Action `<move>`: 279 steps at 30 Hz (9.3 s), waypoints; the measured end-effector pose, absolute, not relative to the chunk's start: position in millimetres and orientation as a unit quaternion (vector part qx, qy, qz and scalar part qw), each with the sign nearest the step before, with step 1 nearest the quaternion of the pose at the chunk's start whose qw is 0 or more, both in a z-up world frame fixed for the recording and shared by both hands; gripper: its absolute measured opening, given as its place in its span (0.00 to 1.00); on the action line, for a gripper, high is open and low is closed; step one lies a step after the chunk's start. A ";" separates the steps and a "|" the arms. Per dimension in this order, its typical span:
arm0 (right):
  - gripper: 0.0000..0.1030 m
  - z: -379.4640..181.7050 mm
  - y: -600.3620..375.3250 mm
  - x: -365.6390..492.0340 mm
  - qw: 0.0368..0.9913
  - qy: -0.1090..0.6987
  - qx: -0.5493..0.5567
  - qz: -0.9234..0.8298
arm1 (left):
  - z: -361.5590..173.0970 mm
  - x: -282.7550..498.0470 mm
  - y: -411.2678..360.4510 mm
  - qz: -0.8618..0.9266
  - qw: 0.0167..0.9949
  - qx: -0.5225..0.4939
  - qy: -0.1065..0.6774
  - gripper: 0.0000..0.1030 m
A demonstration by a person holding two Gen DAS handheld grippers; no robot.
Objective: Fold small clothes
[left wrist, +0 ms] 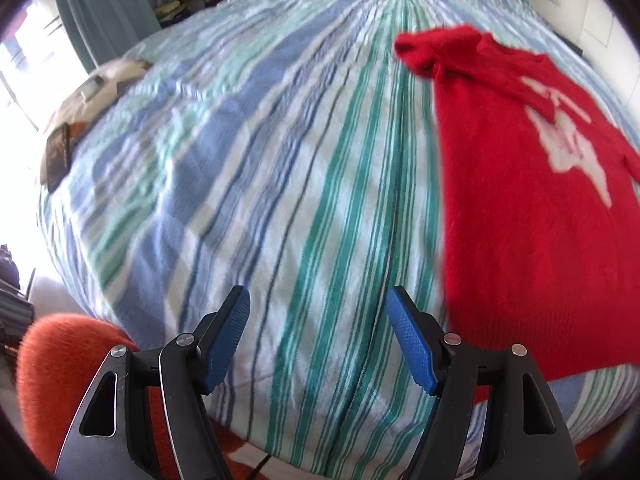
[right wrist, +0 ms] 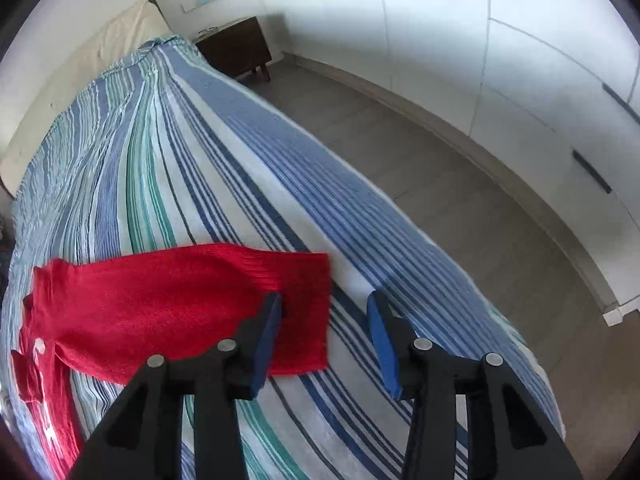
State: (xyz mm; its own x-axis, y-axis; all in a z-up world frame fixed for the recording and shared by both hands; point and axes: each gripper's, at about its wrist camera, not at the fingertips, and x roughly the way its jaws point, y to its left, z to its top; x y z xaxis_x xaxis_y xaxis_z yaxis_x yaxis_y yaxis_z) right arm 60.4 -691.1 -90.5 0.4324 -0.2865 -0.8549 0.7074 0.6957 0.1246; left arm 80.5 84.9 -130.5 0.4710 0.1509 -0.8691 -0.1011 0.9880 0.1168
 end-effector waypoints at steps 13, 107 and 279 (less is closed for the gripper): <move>0.60 -32.2 -493.5 -5.4 0.904 0.365 0.153 -0.163 | -74.6 206.0 -98.1 -0.227 0.846 0.249 0.414 0.82; 0.91 31.4 -297.0 -36.5 0.881 0.425 -0.072 -0.198 | -22.5 18.0 -4.9 -0.061 0.895 0.029 0.441 0.92; 0.99 -153.8 -418.3 50.8 0.861 0.432 0.103 -0.247 | -183.6 230.8 140.1 0.049 0.897 0.002 0.439 1.00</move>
